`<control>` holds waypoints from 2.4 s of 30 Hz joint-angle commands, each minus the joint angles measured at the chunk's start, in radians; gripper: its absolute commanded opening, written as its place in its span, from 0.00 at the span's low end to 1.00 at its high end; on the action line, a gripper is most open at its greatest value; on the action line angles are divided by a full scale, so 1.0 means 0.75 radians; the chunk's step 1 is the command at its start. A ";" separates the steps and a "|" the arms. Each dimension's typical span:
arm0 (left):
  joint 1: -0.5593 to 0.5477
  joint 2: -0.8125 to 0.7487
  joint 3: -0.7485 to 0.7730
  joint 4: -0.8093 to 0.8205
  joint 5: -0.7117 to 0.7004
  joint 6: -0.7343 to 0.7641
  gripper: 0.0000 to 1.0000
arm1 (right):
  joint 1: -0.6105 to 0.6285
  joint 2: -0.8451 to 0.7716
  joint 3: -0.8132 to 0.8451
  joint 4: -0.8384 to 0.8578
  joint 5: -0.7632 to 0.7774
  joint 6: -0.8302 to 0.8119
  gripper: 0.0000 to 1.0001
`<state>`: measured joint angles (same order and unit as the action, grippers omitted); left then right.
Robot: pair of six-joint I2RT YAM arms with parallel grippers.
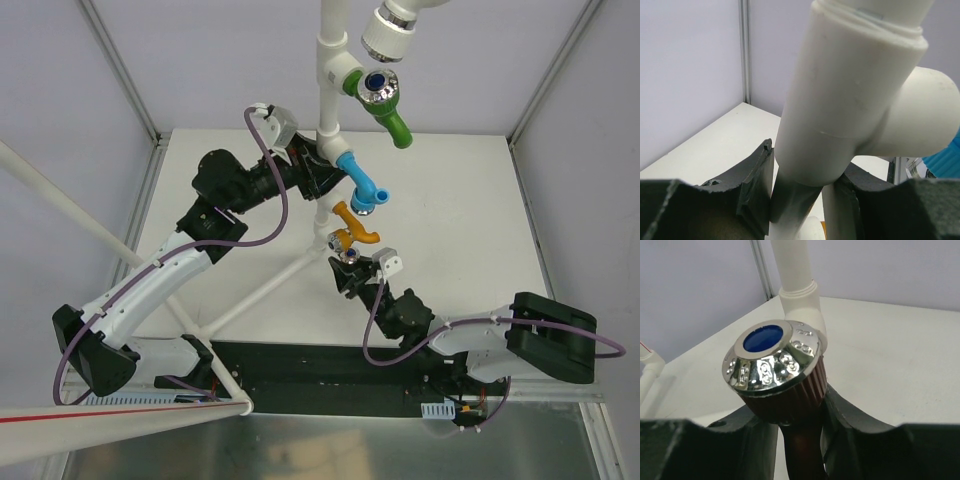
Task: Install the water faucets
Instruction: Screw the water faucet onto the adaptor.
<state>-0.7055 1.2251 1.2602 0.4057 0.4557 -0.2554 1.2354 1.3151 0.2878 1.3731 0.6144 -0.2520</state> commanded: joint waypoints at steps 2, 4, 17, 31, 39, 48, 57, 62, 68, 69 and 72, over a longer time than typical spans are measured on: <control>-0.084 -0.136 0.083 0.363 0.137 -0.508 0.00 | 0.014 -0.019 0.109 0.198 0.093 0.507 0.00; -0.084 -0.138 0.083 0.363 0.133 -0.508 0.00 | 0.012 -0.035 0.109 0.200 0.117 0.571 0.00; -0.076 -0.149 0.060 0.381 0.127 -0.512 0.00 | 0.009 -0.119 0.087 0.200 0.305 0.970 0.00; -0.070 -0.169 0.046 0.388 0.114 -0.508 0.00 | 0.012 -0.125 0.085 0.200 0.486 1.447 0.00; -0.064 -0.177 0.034 0.390 0.108 -0.510 0.00 | 0.014 -0.187 0.034 0.196 0.504 1.303 0.12; -0.064 -0.167 0.034 0.408 0.108 -0.523 0.00 | 0.010 -0.195 0.029 0.198 0.545 1.467 0.00; -0.064 -0.161 0.034 0.398 0.112 -0.521 0.00 | 0.014 -0.226 0.052 0.168 0.529 1.643 0.00; -0.059 -0.161 0.023 0.394 0.106 -0.512 0.00 | 0.014 -0.295 0.029 0.049 0.531 1.810 0.00; -0.061 -0.159 0.015 0.400 0.100 -0.510 0.00 | 0.014 -0.397 -0.016 -0.086 0.557 1.992 0.00; -0.061 -0.157 0.015 0.400 0.102 -0.510 0.00 | 0.014 -0.430 -0.016 -0.177 0.563 2.045 0.00; -0.061 -0.151 0.017 0.398 0.106 -0.510 0.00 | 0.014 -0.534 0.001 -0.427 0.568 2.156 0.00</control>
<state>-0.7059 1.1908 1.2278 0.5789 0.4648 -0.3759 1.2762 1.0233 0.2630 1.1229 0.9318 1.1080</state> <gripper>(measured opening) 0.375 0.365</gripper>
